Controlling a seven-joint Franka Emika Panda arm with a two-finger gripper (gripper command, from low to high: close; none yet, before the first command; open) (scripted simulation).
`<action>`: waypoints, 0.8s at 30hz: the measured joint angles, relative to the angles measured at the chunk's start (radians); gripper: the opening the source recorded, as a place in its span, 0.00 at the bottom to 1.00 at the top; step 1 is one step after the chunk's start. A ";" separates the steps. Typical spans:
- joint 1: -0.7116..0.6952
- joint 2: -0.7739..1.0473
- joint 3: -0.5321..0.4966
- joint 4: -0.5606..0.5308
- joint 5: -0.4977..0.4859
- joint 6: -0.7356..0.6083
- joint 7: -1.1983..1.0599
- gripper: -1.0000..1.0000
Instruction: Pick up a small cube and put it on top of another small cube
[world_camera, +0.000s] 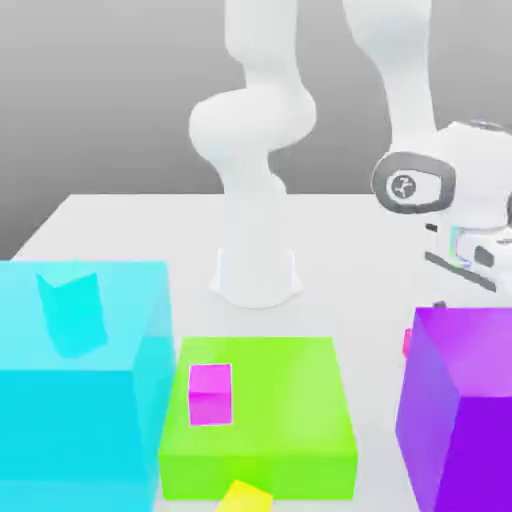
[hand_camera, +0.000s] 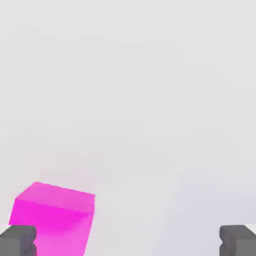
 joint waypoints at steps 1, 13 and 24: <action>0.006 0.002 0.001 -0.007 0.030 0.000 0.004 0.50; 0.055 0.260 -0.076 0.033 -0.025 0.207 0.071 0.00; 0.040 0.181 -0.062 0.022 -0.021 0.142 0.063 0.00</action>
